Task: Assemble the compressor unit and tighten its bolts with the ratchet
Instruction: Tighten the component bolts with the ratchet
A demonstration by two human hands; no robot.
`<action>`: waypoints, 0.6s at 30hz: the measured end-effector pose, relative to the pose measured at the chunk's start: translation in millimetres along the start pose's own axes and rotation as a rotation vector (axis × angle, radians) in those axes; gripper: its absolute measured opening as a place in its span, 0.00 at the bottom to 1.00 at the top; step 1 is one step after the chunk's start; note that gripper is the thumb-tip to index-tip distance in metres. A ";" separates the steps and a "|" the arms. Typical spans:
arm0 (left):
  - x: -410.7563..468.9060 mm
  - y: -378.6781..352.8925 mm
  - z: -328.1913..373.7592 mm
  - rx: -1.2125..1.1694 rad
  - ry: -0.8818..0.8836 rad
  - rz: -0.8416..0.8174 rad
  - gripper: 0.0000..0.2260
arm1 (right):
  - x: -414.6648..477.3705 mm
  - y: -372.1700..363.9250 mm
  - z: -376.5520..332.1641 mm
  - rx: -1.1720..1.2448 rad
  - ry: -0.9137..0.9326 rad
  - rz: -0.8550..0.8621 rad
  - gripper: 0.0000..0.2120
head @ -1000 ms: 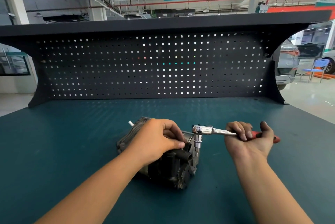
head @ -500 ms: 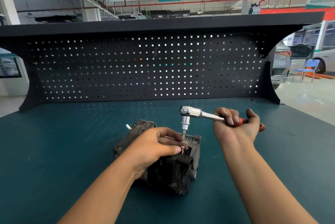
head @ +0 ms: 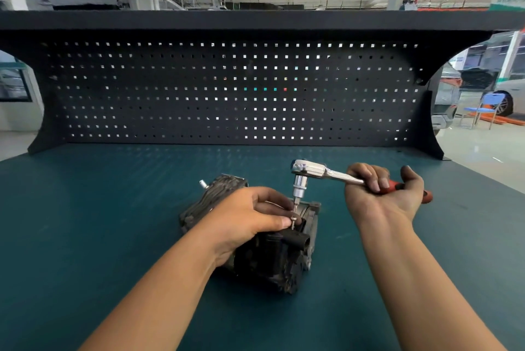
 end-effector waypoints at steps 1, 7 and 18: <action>-0.1 0.1 -0.1 -0.001 0.000 -0.005 0.10 | 0.5 -0.6 -1.4 0.014 -0.001 -0.003 0.28; 0.1 0.7 -1.1 -0.016 -0.015 -0.015 0.10 | -2.5 0.7 1.8 -0.047 -0.018 -0.018 0.14; -1.4 -0.5 -0.1 -0.016 -0.032 -0.027 0.11 | -18.6 -9.9 -0.9 -0.374 0.075 -0.210 0.09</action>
Point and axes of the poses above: each hand's wrist, its own x-axis towards the middle knuckle, its own y-axis out of the back of the hand, z = x × y, the point moved 3 cm from there along x, towards the middle knuckle, and after that the axes turned 10 degrees about -z, right-handed, at the moved point
